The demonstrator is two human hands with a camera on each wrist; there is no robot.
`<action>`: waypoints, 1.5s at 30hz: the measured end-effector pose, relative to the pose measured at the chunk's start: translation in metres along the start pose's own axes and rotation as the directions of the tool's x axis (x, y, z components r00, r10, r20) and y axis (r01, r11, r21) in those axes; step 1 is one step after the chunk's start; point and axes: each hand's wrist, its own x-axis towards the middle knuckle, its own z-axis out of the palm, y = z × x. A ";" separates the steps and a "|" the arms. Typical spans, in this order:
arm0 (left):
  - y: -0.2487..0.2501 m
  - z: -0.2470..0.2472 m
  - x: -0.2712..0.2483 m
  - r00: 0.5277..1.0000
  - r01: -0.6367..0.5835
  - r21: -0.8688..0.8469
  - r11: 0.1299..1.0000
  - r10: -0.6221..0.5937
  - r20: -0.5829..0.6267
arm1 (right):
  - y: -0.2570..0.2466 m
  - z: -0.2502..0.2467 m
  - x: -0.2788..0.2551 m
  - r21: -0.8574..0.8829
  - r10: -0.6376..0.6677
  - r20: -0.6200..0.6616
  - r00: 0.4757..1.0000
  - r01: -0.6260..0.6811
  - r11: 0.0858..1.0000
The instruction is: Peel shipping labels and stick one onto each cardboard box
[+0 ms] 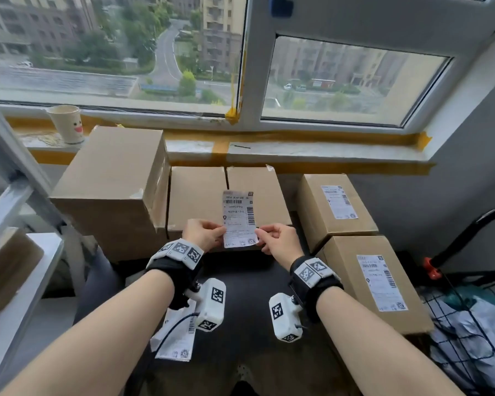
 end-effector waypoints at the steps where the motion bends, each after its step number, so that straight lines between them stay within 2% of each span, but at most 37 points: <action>1: 0.005 0.006 0.006 1.000 -0.008 0.018 1.000 0.008 0.001 | -0.001 -0.005 0.012 -0.004 -0.001 -0.002 1.000 0.001 1.000; 9: 0.038 0.047 0.057 0.999 0.043 0.035 0.998 -0.042 -0.015 | 0.001 -0.034 0.093 -0.083 0.015 0.082 0.997 -0.008 0.996; 13: 0.042 0.064 0.082 0.996 0.071 0.045 0.996 -0.069 -0.050 | 0.002 -0.042 0.118 -0.095 0.036 0.093 0.995 -0.027 0.995; 19: 0.041 0.077 0.105 0.990 0.110 0.088 0.990 -0.101 -0.103 | 0.005 -0.038 0.149 -0.226 0.057 0.103 0.993 -0.032 0.974; 26: 0.038 0.081 0.120 0.971 0.177 0.182 0.967 -0.142 -0.192 | -0.001 -0.029 0.161 -0.438 0.077 0.082 0.994 -0.034 0.898; 33: 0.040 0.087 0.127 0.957 0.211 0.266 0.941 -0.143 -0.253 | -0.005 -0.025 0.163 -0.515 0.114 0.045 0.993 -0.074 0.854; 45: 0.038 0.089 0.132 0.972 0.166 0.416 0.894 -0.078 -0.220 | -0.013 -0.027 0.165 -0.586 0.139 0.059 0.988 -0.079 0.807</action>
